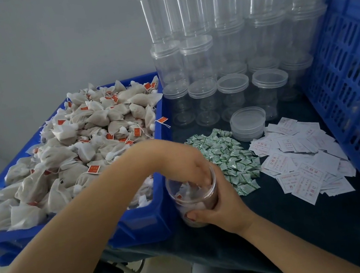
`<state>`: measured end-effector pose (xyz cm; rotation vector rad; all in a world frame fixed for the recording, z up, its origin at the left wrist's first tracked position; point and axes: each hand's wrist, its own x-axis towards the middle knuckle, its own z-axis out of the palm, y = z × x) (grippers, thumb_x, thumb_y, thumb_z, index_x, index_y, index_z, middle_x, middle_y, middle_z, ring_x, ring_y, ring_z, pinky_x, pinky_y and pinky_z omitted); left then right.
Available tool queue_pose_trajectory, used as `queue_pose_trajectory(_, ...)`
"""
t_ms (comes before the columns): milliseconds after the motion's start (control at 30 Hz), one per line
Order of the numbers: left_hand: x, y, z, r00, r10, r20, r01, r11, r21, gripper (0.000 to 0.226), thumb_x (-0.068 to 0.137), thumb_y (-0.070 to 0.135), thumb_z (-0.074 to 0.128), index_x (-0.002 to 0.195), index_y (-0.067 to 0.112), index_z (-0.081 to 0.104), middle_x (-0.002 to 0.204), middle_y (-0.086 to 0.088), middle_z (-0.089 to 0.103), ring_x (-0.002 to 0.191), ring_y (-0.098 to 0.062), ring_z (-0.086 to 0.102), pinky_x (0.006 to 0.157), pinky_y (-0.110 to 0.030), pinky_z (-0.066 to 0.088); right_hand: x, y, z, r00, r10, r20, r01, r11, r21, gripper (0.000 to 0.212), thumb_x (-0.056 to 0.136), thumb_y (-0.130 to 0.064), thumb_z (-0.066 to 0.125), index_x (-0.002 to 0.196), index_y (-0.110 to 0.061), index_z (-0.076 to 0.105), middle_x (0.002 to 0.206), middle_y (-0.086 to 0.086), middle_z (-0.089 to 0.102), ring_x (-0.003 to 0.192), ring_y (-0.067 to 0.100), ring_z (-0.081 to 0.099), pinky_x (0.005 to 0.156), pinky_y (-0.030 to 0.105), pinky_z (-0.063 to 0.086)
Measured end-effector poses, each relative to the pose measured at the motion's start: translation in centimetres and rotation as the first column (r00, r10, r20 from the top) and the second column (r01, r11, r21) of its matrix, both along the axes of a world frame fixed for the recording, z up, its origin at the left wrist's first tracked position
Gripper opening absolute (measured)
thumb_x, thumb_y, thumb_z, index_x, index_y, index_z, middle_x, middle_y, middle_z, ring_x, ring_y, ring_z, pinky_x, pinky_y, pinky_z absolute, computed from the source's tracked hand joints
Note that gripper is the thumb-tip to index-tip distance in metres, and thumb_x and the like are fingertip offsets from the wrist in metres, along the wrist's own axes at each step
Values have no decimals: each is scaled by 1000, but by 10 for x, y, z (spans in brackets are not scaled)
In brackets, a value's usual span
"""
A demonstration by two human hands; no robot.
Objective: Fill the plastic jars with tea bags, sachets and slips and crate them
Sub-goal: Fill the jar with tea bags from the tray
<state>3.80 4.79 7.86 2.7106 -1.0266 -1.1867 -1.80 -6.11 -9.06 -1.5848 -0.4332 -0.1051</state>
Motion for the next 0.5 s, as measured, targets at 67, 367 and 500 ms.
queue_pose_trajectory(67, 10, 2, 12, 993, 112, -47, -120, 965, -231, 17, 97, 25, 51, 99, 23, 67, 94, 7, 70, 87, -8, 68, 76, -20, 54, -4, -4, -2, 1000, -1, -7, 1, 1000, 14, 88, 62, -26, 90, 131, -57, 43, 125, -15, 61, 115, 4, 63, 89, 15, 50)
queue_pose_trajectory(367, 73, -30, -50, 899, 249, 360, -146, 945, -292, 26, 89, 28, 64, 112, 17, 66, 107, 2, 64, 88, -10, 57, 75, -22, 44, -6, -12, -4, 999, -44, 25, 45, 999, -14, 95, 62, -22, 91, 129, -66, 41, 129, -25, 56, 124, 1, 55, 97, 13, 45)
queue_pose_trajectory(500, 83, -40, -78, 911, 168, 375, -117, 981, -156, 39, 82, 39, 71, 110, 13, 67, 101, 1, 61, 87, -14, 54, 80, -33, 49, -7, -11, -3, 998, -64, 26, 64, 998, -19, 93, 62, -27, 90, 131, -64, 41, 128, -26, 56, 125, 2, 54, 98, 13, 44)
